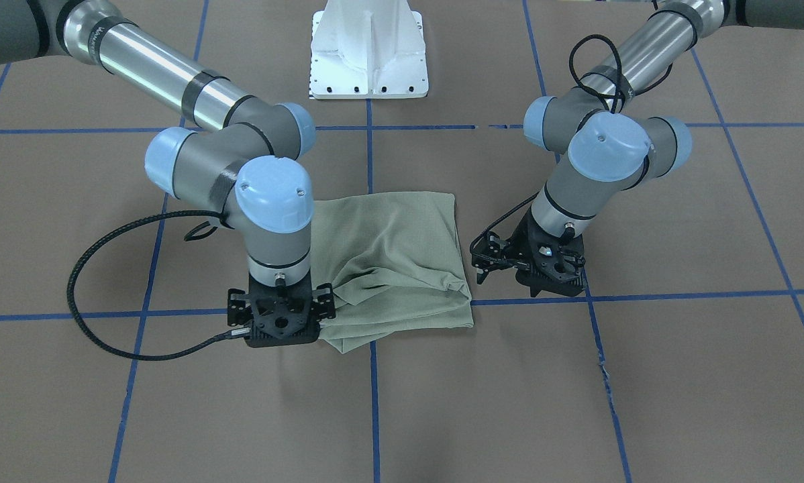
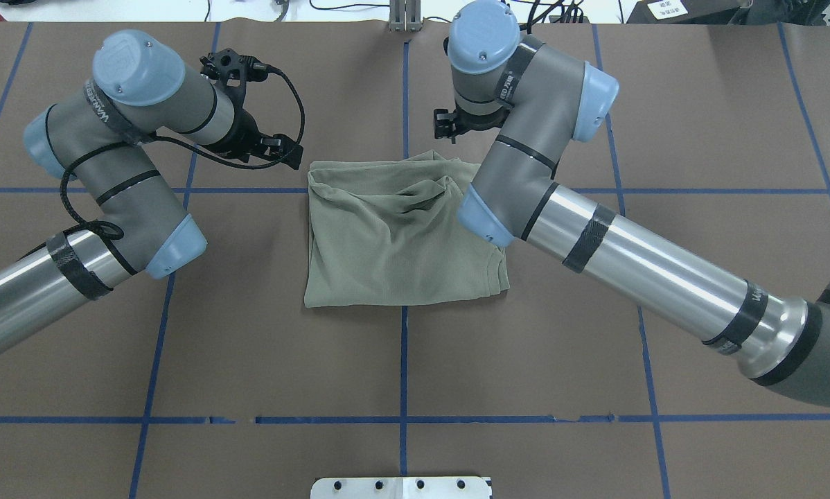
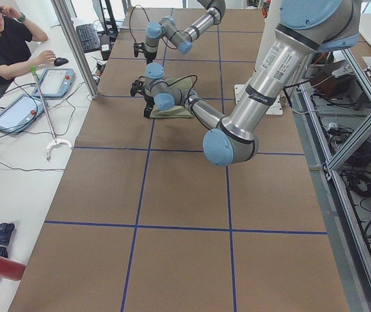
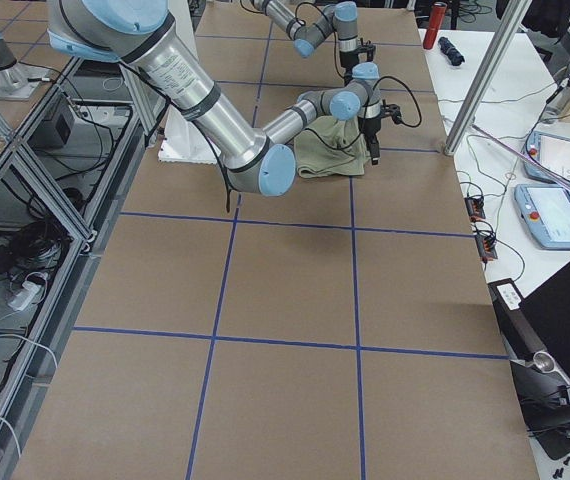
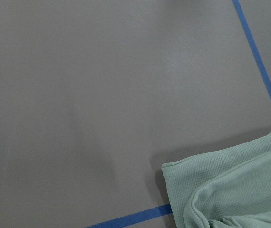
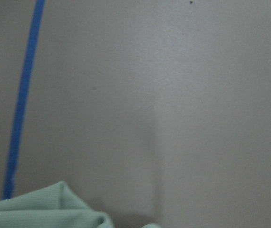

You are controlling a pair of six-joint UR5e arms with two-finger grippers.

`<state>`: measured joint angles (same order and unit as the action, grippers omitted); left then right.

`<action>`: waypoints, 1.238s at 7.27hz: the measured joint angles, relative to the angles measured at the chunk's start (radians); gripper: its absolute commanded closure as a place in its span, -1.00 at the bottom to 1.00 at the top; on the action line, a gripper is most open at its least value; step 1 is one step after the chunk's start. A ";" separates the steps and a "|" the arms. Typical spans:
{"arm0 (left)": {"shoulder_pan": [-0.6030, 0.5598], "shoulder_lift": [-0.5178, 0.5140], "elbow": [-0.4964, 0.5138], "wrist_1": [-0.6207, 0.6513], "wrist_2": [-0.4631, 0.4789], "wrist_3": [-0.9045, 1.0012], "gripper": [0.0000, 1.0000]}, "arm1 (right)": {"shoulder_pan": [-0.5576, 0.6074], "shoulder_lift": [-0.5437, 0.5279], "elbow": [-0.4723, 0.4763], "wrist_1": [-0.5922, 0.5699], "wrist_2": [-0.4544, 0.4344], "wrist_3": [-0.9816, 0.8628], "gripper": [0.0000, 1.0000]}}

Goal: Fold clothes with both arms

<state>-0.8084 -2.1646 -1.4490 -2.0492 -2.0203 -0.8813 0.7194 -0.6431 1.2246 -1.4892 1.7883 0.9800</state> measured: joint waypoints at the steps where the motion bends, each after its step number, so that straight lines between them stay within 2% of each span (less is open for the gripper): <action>1: 0.000 0.003 0.001 -0.003 0.000 0.000 -1.00 | -0.043 0.014 0.013 -0.001 0.004 0.116 -0.57; 3: 0.000 0.006 0.001 -0.004 0.000 0.000 -1.00 | -0.123 0.005 0.026 0.002 -0.065 0.298 -0.20; 6: 0.000 0.006 -0.001 -0.005 0.000 -0.003 -1.00 | -0.155 -0.013 0.030 0.016 -0.129 0.423 0.12; 9: 0.000 0.006 -0.005 -0.005 0.000 -0.007 -1.00 | -0.137 -0.024 0.030 0.080 -0.140 0.449 0.10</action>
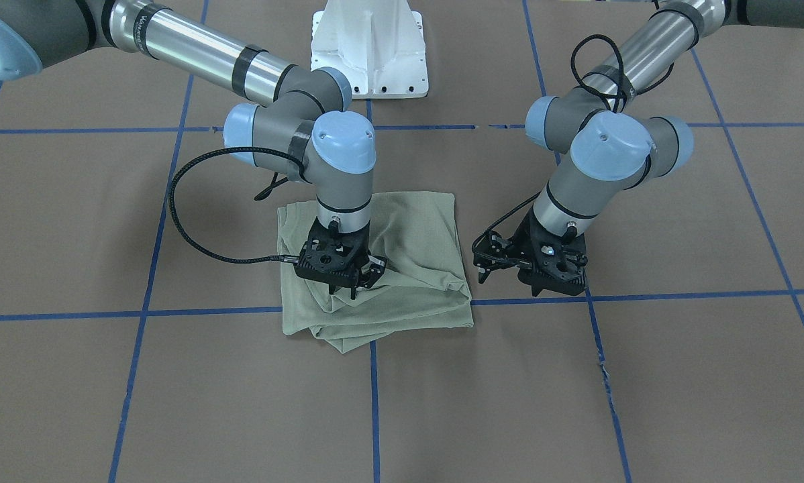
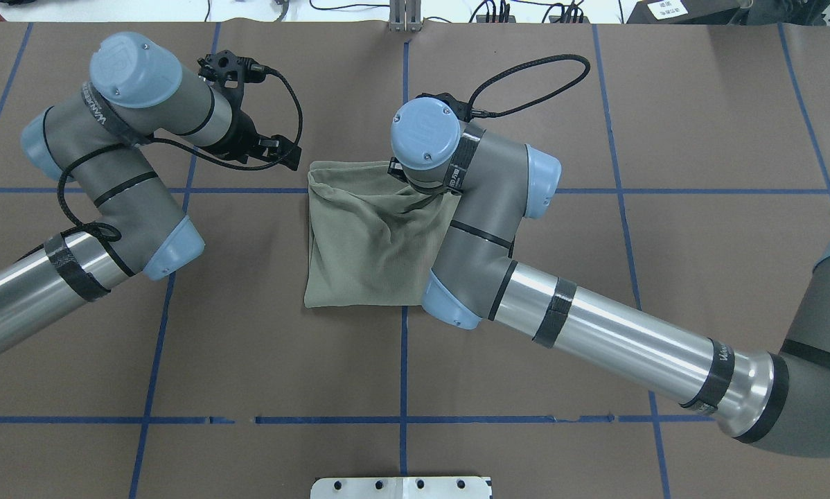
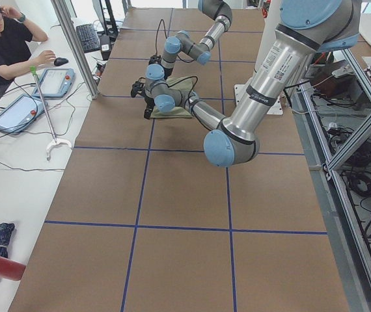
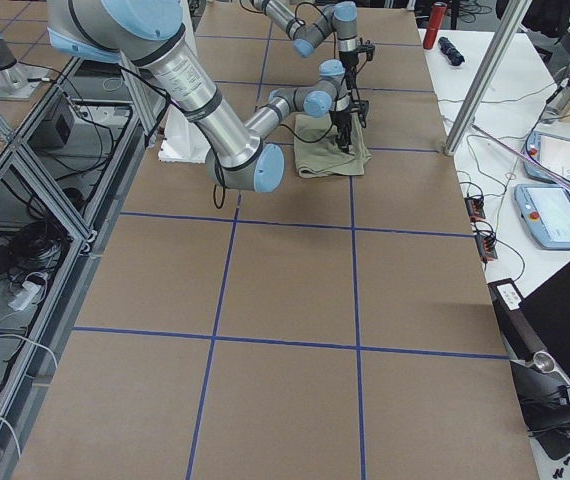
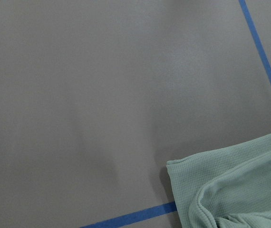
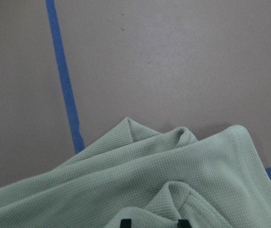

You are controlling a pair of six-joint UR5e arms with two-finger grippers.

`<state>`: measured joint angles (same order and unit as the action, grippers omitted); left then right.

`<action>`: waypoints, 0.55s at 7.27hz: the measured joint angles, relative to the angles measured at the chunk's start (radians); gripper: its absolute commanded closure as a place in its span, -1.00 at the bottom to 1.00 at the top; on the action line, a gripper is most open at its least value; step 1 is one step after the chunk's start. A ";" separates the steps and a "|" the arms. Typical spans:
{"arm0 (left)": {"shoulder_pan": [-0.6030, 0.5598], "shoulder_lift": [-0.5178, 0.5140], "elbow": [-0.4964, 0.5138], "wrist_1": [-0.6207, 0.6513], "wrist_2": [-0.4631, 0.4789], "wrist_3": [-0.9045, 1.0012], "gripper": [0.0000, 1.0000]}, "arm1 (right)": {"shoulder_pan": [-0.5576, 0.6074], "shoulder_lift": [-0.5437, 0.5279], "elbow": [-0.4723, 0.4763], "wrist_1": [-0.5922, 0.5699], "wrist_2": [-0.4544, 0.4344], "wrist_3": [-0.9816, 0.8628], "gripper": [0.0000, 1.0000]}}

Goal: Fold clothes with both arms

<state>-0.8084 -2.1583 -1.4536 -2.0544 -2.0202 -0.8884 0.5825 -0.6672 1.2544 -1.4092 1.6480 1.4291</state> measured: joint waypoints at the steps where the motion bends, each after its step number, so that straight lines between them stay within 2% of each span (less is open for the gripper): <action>1: 0.000 0.000 0.000 -0.003 0.000 -0.005 -1.00 | 0.004 -0.006 0.000 0.005 -0.001 0.000 0.10; 3: 0.001 0.000 -0.001 -0.009 0.000 -0.010 -1.00 | 0.004 -0.015 0.001 0.008 -0.003 0.004 0.10; 4: 0.001 0.001 -0.001 -0.010 0.000 -0.010 -1.00 | 0.002 -0.016 0.003 0.009 -0.003 0.013 0.41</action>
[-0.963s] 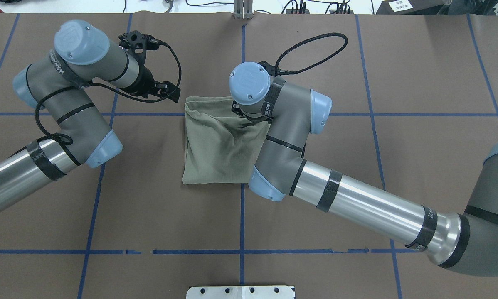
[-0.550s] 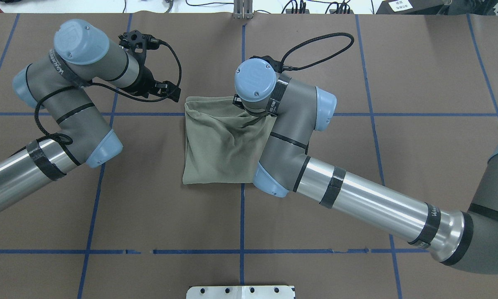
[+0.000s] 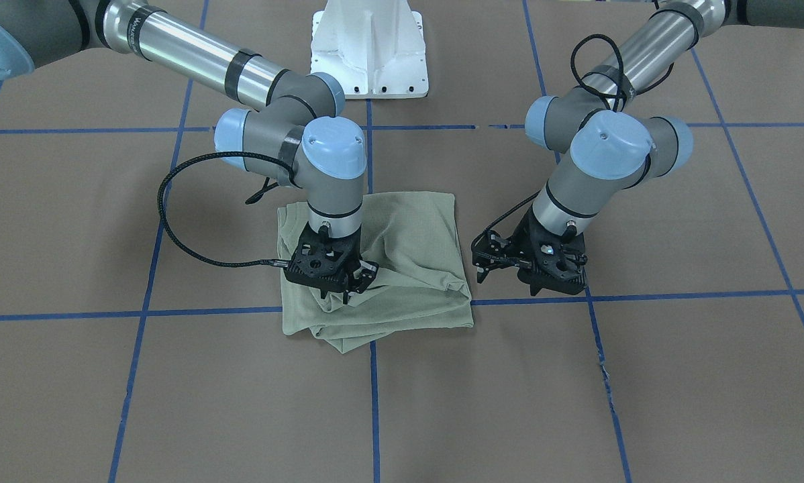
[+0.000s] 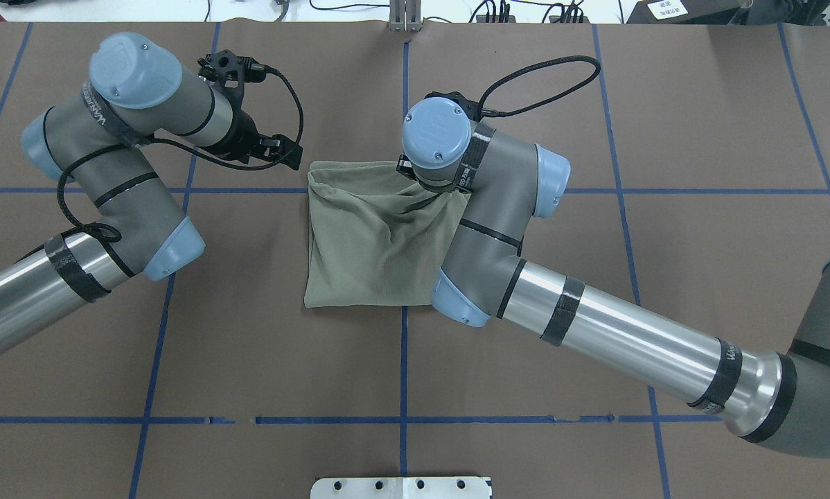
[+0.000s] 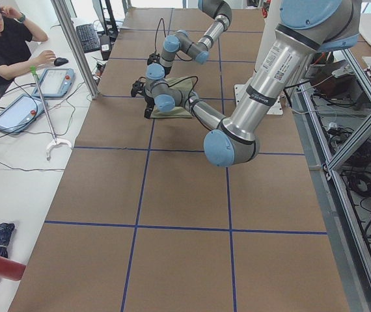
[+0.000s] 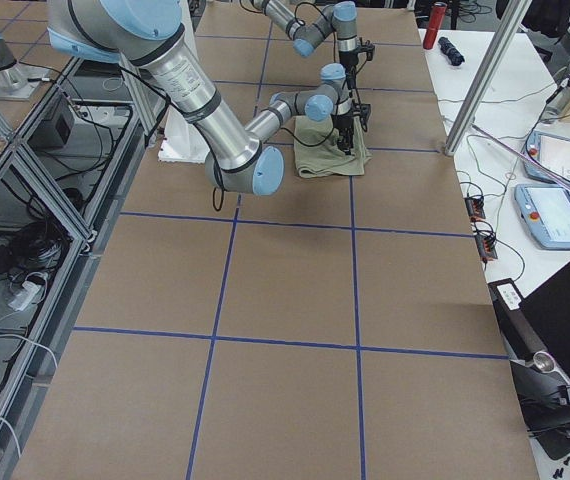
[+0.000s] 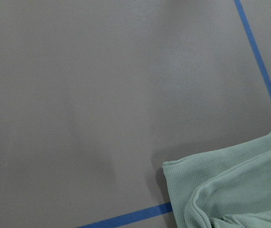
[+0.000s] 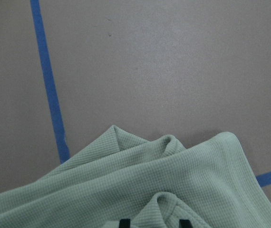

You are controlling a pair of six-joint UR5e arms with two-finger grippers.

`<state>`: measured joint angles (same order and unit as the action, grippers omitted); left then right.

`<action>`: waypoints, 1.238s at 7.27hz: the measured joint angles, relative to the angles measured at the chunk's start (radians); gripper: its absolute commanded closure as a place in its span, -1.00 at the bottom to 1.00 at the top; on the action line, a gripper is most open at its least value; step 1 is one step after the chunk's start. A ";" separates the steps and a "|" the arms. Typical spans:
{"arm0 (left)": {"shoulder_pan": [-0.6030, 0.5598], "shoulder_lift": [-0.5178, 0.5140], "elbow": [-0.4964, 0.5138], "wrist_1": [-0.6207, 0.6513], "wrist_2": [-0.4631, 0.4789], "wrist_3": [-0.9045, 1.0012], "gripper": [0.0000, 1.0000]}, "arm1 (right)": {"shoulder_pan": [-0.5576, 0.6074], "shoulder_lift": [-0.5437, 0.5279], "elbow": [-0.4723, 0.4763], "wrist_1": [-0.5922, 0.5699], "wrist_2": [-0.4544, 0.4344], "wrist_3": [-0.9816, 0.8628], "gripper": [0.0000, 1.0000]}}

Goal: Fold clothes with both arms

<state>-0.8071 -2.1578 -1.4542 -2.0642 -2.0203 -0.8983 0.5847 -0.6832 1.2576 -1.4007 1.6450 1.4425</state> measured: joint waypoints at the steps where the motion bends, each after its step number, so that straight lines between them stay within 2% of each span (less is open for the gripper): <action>1: 0.000 0.001 0.000 0.000 0.000 0.000 -1.00 | -0.002 -0.001 0.001 0.006 0.000 0.009 0.99; 5: 0.000 0.002 0.000 -0.001 0.001 0.001 -1.00 | 0.001 -0.025 0.000 0.072 0.002 0.011 1.00; 9: 0.001 0.003 0.000 -0.001 0.002 -0.004 -1.00 | 0.074 -0.015 0.000 0.016 0.007 0.003 1.00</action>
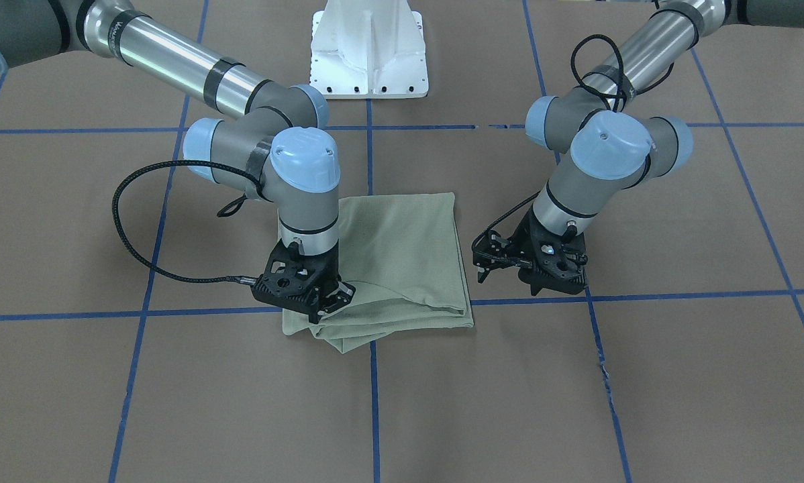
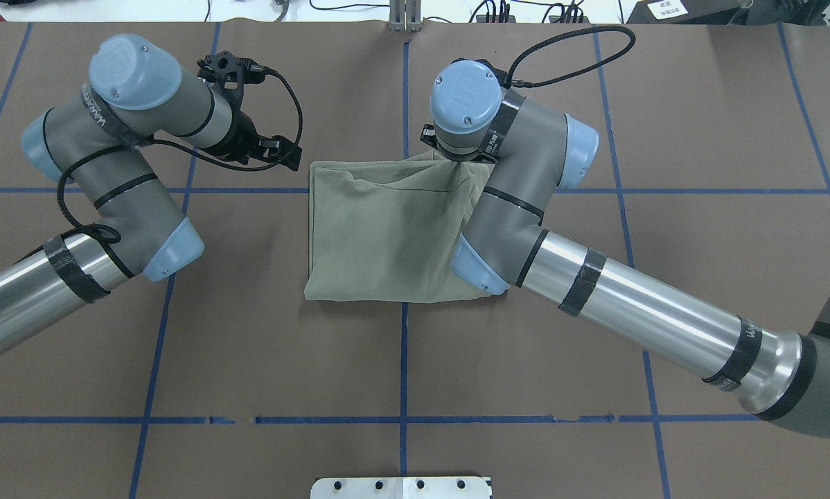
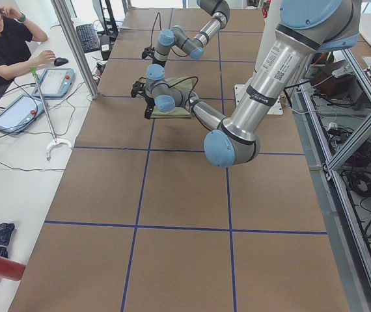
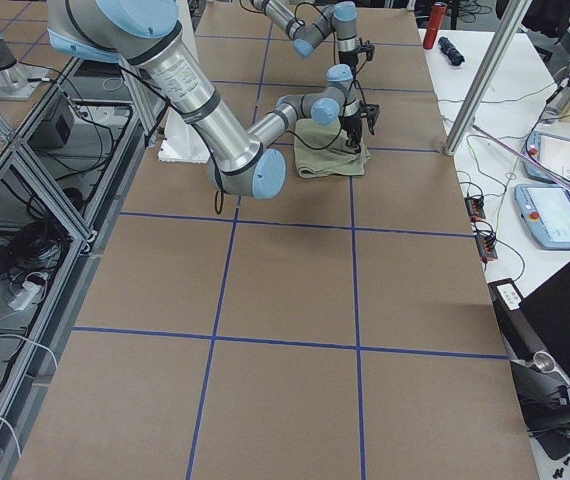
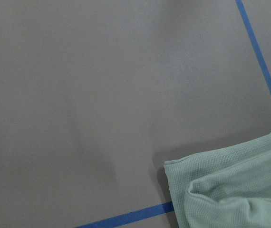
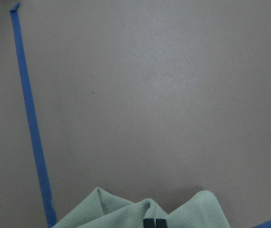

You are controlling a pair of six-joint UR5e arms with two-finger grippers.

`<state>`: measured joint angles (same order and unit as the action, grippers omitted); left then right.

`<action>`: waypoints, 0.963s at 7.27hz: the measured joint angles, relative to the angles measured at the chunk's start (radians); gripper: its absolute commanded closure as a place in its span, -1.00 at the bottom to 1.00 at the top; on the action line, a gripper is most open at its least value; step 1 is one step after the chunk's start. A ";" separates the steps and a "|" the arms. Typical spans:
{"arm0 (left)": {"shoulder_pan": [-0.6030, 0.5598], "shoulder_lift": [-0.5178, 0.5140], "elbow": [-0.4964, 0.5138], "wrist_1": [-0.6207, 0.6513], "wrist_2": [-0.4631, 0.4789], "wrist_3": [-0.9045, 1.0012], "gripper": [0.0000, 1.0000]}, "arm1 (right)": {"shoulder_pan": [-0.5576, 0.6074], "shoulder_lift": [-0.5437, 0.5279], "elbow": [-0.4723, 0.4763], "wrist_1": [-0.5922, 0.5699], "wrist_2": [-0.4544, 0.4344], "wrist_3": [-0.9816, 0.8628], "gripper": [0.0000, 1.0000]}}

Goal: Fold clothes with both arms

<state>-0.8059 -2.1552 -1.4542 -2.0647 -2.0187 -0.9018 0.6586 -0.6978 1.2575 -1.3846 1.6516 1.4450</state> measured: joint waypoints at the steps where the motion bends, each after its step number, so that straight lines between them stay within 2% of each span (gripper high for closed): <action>1: 0.000 0.000 0.000 0.000 0.000 -0.003 -1.00 | 0.002 0.003 -0.009 -0.011 -0.011 0.001 -0.63; 2: 0.000 -0.001 0.000 0.000 0.000 -0.005 -1.00 | -0.003 0.008 -0.023 -0.013 -0.033 -0.002 -1.00; 4: 0.000 -0.001 -0.007 0.000 0.000 -0.005 -1.00 | -0.011 0.027 -0.049 -0.015 -0.061 -0.072 -1.00; 5: -0.001 0.002 -0.022 0.002 -0.002 -0.005 -1.00 | 0.001 0.037 -0.052 -0.028 -0.034 -0.117 -1.00; 7: -0.024 0.053 -0.093 0.021 -0.029 0.015 -1.00 | 0.095 0.045 -0.037 -0.106 0.140 -0.299 -1.00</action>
<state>-0.8298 -2.1027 -1.5475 -2.0433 -2.0472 -0.8868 0.7539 -0.6532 1.2200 -1.4908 1.7916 1.1457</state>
